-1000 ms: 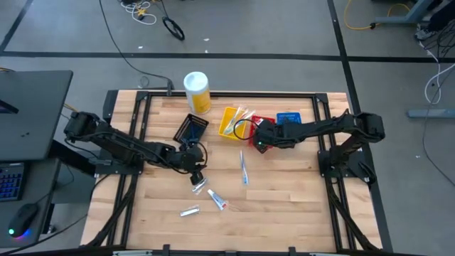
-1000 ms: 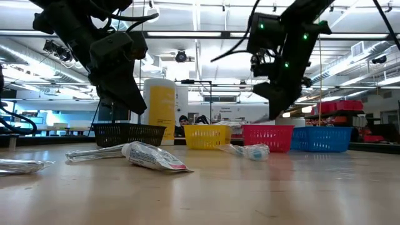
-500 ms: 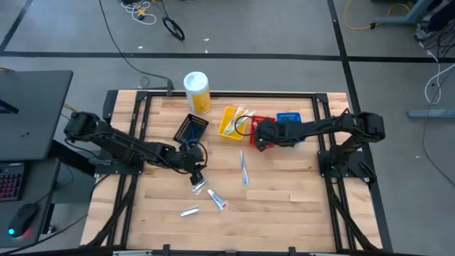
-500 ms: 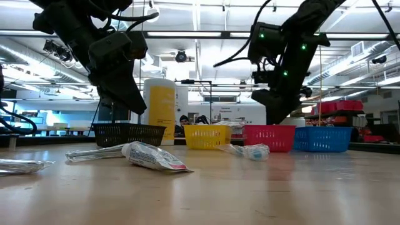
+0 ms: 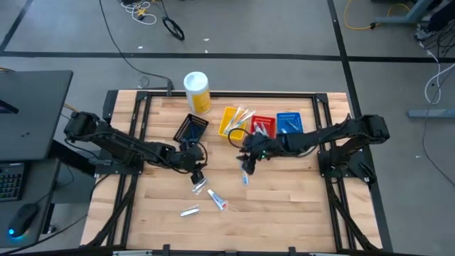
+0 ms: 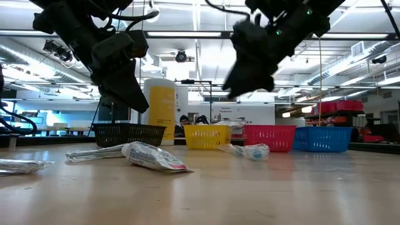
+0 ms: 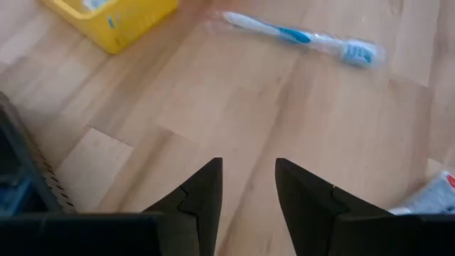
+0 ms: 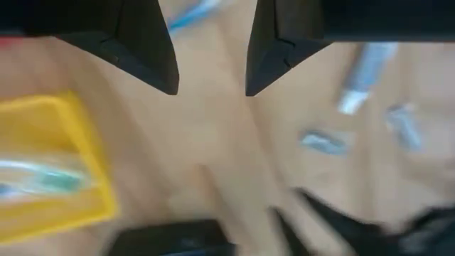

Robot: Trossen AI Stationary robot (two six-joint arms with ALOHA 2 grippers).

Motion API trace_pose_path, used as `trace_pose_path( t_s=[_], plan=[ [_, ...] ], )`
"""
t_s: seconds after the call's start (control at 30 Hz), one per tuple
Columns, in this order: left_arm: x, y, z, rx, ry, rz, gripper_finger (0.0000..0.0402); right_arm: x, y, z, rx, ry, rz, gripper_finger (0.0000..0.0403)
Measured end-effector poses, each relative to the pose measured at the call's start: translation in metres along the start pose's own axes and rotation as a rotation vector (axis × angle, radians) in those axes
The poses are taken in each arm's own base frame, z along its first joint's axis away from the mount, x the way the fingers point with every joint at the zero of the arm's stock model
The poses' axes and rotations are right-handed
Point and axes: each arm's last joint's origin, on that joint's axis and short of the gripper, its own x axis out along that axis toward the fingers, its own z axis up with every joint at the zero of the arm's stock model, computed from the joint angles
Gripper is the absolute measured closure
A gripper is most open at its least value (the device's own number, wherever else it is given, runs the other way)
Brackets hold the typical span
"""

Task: Pick & Place Travel size toiletries
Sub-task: Put the silver nail cutter into the blue bin

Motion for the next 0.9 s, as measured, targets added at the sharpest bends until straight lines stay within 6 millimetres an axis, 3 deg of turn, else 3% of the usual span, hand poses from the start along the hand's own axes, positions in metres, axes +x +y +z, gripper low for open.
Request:
trace_pose_path(
  t_s=[0.27,0.9],
  plan=[
    [0.0,0.001,0.001,-0.007,-0.031,0.037,0.0264,0.004,0.034,-0.007,-0.191,-0.073,0.164,0.0229],
    [0.0,0.0,0.003,-0.01,-0.048,0.036,0.0264,0.005,0.039,-0.013,-0.15,-0.095,0.05,0.0229]
  ],
)
